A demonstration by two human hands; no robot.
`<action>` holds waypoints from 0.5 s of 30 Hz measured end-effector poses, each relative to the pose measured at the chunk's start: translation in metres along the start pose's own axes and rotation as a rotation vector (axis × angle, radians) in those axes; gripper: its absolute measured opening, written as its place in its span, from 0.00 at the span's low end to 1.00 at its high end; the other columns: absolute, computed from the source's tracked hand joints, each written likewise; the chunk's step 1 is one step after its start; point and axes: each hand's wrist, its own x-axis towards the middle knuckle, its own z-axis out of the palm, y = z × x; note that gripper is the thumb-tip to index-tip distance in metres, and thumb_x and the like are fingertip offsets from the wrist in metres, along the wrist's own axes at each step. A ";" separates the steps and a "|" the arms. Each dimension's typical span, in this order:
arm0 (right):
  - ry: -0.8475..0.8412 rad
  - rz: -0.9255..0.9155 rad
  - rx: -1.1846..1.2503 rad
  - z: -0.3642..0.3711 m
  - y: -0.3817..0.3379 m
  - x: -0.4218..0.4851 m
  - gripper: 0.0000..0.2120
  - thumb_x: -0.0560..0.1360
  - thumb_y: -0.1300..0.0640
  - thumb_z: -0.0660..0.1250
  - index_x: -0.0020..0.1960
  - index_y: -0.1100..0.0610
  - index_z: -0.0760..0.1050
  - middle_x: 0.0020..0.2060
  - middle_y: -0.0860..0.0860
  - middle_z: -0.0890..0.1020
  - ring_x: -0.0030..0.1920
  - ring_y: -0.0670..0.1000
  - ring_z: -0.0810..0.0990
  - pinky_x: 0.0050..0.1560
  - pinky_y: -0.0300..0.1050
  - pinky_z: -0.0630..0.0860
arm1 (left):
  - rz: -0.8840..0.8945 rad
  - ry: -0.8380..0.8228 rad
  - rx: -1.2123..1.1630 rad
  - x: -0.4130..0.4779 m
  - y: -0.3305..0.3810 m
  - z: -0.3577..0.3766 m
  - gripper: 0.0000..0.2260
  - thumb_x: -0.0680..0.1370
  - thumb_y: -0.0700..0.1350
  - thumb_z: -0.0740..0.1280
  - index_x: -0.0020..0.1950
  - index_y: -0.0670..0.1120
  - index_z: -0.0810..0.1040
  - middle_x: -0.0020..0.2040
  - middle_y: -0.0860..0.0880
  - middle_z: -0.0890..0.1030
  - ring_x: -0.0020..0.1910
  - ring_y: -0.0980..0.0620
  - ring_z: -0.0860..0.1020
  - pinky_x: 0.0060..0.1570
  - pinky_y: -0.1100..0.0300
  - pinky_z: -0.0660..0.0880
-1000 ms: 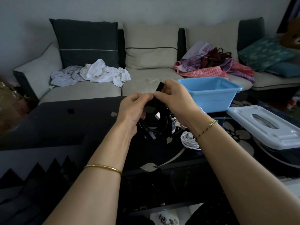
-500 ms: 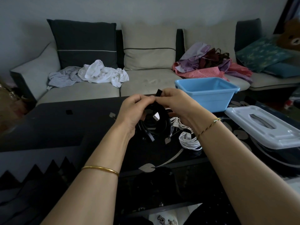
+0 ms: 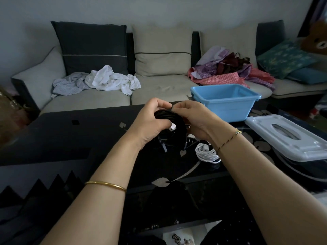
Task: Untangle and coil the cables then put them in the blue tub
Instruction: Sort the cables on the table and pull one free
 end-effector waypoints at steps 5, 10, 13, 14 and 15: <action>0.039 0.018 0.052 0.000 0.001 0.002 0.08 0.77 0.60 0.65 0.41 0.56 0.68 0.32 0.51 0.73 0.28 0.47 0.72 0.29 0.41 0.71 | 0.066 0.068 0.144 0.004 -0.004 0.003 0.22 0.72 0.33 0.69 0.62 0.50 0.74 0.52 0.53 0.77 0.50 0.59 0.77 0.47 0.72 0.74; 0.057 0.013 0.022 0.000 0.003 0.002 0.16 0.77 0.61 0.65 0.34 0.56 0.64 0.28 0.53 0.70 0.27 0.49 0.69 0.30 0.42 0.70 | 0.040 0.005 0.221 0.006 -0.005 0.003 0.13 0.73 0.35 0.70 0.56 0.46 0.81 0.50 0.50 0.83 0.51 0.55 0.81 0.55 0.56 0.77; 0.109 -0.019 -0.048 0.002 0.006 0.004 0.17 0.78 0.59 0.64 0.33 0.57 0.64 0.28 0.54 0.68 0.28 0.50 0.67 0.32 0.45 0.69 | 0.038 0.019 0.273 0.006 -0.004 0.005 0.05 0.73 0.38 0.70 0.49 0.41 0.81 0.45 0.43 0.83 0.46 0.46 0.81 0.52 0.47 0.77; 0.124 -0.036 -0.083 0.002 0.007 0.005 0.17 0.78 0.59 0.64 0.32 0.57 0.65 0.28 0.54 0.68 0.28 0.50 0.67 0.33 0.46 0.69 | 0.036 0.020 0.274 0.006 -0.004 0.006 0.05 0.73 0.38 0.69 0.48 0.39 0.80 0.44 0.41 0.82 0.45 0.44 0.81 0.51 0.46 0.76; 0.133 -0.048 -0.112 0.003 0.008 0.006 0.17 0.78 0.58 0.64 0.32 0.57 0.65 0.28 0.54 0.69 0.29 0.51 0.67 0.34 0.46 0.69 | 0.027 0.023 0.272 0.007 -0.004 0.007 0.05 0.73 0.38 0.69 0.47 0.38 0.80 0.44 0.40 0.82 0.44 0.43 0.81 0.49 0.46 0.77</action>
